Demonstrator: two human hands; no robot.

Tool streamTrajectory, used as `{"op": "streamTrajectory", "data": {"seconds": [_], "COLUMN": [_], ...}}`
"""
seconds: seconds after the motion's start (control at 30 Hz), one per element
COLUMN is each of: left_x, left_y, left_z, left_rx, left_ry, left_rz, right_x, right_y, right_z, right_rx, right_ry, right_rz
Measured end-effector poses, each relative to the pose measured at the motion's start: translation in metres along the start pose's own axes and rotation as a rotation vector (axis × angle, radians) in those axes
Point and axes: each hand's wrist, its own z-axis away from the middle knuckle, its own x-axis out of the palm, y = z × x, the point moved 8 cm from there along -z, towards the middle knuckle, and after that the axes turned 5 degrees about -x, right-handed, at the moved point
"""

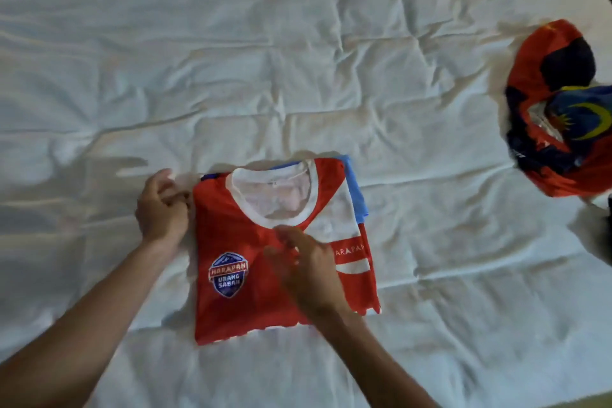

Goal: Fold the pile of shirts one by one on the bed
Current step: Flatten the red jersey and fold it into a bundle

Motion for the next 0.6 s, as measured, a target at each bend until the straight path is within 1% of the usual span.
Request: {"op": "streamTrajectory", "data": {"seconds": [0.03, 0.07, 0.1, 0.13, 0.17, 0.23, 0.27, 0.4, 0.53, 0.6], "left_x": [-0.007, -0.009, -0.008, -0.005, -0.001, 0.004, 0.005, 0.007, 0.008, 0.009], "left_y": [-0.005, -0.008, -0.006, -0.005, -0.004, -0.008, -0.008, -0.004, 0.004, 0.000], "left_z": [0.014, 0.028, 0.044, 0.055, 0.063, 0.066, 0.064, 0.053, 0.050, 0.054], "left_rx": [-0.006, 0.009, 0.035, 0.046, 0.041, -0.006, -0.023, -0.028, 0.039, 0.035], "left_ry": [0.065, 0.101, 0.099, 0.074, 0.047, 0.026, 0.025, 0.004, 0.004, 0.018], "left_rz": [-0.009, -0.015, -0.013, -0.011, -0.010, -0.018, -0.027, -0.086, -0.032, -0.045], "right_x": [-0.027, -0.051, -0.069, -0.077, -0.077, -0.073, -0.072, -0.086, -0.101, -0.095], "right_y": [0.019, 0.037, 0.054, 0.068, 0.080, 0.089, 0.091, 0.094, 0.093, 0.097], "right_z": [-0.010, -0.018, -0.026, -0.035, -0.044, -0.057, -0.062, -0.069, -0.072, -0.068], "right_rx": [0.057, 0.123, 0.198, 0.271, 0.323, 0.339, 0.328, 0.355, 0.318, 0.343], "right_ry": [0.156, 0.277, 0.325, 0.299, 0.236, 0.138, 0.132, 0.199, 0.324, 0.315], "right_rz": [0.090, 0.192, 0.277, 0.325, 0.350, 0.374, 0.381, 0.342, 0.263, 0.266]}}
